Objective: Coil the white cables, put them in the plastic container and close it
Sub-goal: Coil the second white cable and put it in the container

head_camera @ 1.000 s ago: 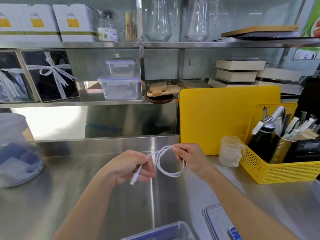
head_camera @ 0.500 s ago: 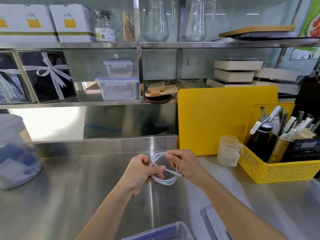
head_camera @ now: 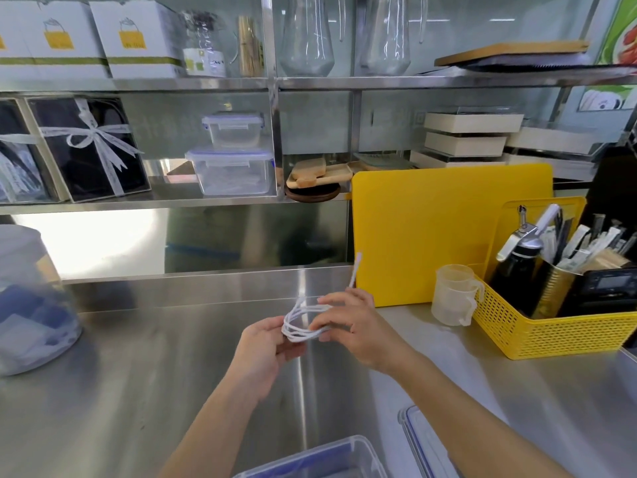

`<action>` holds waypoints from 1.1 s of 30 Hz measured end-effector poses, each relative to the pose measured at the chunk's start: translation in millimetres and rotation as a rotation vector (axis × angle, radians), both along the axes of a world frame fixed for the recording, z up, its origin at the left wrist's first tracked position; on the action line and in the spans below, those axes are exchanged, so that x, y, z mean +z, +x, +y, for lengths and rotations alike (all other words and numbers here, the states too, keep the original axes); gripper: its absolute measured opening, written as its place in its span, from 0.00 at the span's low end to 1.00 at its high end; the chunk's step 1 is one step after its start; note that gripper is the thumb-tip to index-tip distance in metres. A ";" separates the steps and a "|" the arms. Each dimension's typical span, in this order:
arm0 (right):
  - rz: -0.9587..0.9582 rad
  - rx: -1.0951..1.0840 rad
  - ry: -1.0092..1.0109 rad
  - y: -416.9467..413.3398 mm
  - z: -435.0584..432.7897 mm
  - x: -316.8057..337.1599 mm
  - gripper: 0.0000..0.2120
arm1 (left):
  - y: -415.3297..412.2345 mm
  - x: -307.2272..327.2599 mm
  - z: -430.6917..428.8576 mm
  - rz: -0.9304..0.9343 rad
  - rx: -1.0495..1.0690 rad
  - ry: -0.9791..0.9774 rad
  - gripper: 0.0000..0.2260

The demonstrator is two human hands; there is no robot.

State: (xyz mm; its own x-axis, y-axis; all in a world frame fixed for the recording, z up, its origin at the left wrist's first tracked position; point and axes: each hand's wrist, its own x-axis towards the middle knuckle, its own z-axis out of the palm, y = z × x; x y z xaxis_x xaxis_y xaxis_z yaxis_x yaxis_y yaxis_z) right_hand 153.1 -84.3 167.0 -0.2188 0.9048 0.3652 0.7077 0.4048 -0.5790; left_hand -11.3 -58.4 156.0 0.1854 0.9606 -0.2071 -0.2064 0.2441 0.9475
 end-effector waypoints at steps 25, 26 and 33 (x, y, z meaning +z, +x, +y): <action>-0.179 -0.285 -0.060 -8.1 -0.7 -34.9 0.07 | 15.1 -20.6 -16.2 0.845 -0.091 0.611 0.08; -0.119 -0.271 -0.122 -7.6 -0.3 -34.1 0.06 | 13.9 -20.0 -16.5 0.808 -0.121 0.569 0.08; -0.201 -0.212 0.022 -4.8 -4.5 -33.7 0.10 | 10.3 -14.9 -17.2 0.443 -0.223 0.209 0.09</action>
State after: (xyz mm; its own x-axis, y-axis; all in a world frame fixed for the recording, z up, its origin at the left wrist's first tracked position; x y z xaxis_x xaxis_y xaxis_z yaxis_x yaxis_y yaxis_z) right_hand 148.3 -88.8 133.4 -0.0955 0.9306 0.3534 0.8774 0.2463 -0.4116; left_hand -1.0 -75.6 141.1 0.3281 0.9370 -0.1201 0.2594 0.0329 0.9652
